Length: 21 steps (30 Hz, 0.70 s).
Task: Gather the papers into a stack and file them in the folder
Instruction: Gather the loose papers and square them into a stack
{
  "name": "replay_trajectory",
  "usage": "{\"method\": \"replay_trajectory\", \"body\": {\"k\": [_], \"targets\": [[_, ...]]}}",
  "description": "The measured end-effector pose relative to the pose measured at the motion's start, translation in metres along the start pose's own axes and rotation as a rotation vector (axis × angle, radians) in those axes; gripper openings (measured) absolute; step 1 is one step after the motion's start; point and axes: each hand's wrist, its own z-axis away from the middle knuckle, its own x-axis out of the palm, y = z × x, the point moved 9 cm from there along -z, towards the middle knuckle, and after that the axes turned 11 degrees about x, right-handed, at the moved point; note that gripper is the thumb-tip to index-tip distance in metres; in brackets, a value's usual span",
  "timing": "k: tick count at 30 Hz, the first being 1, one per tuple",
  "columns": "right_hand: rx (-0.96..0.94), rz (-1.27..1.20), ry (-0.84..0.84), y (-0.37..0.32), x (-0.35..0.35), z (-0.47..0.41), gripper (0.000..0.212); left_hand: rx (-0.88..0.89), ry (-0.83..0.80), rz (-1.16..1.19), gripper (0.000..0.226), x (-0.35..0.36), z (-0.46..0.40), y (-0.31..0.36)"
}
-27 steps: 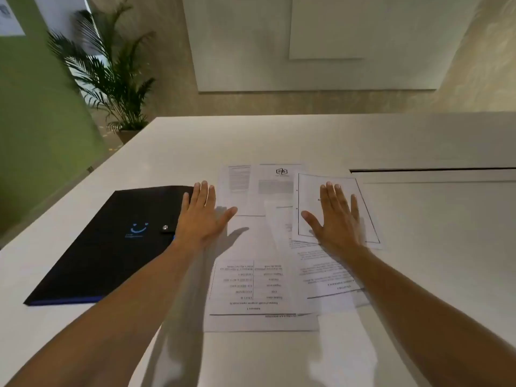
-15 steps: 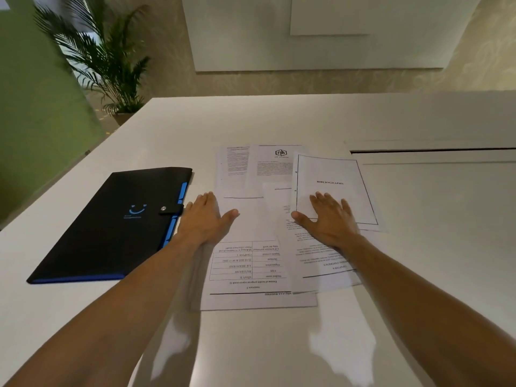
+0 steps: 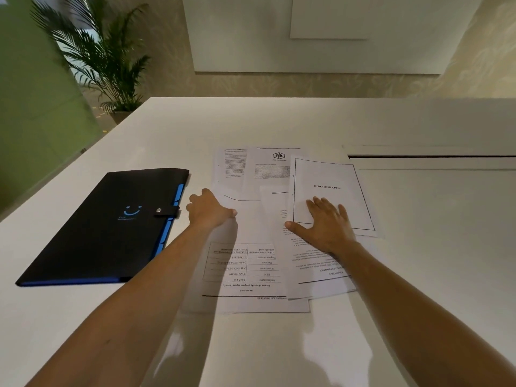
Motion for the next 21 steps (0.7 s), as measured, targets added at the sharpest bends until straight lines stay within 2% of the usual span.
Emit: {"method": "replay_trajectory", "body": {"k": [7,13,18,21], "targets": [[-0.004,-0.023,0.006,0.002,0.000,0.000,0.113,-0.043,0.110,0.482,0.108,-0.005,-0.002,-0.015],[-0.031,-0.019,-0.012,-0.003,-0.005,0.001,0.106,-0.184,-0.016,0.823,0.104,-0.002,-0.002,-0.035],[-0.114,0.101,-0.064,-0.012,-0.014,-0.001,0.113,-0.155,-0.076,0.873,0.090,0.000,0.001,-0.035],[-0.153,0.155,-0.134,-0.018,-0.014,-0.005,0.105,-0.108,-0.109,0.833,0.078,0.009,0.005,-0.037]]}}
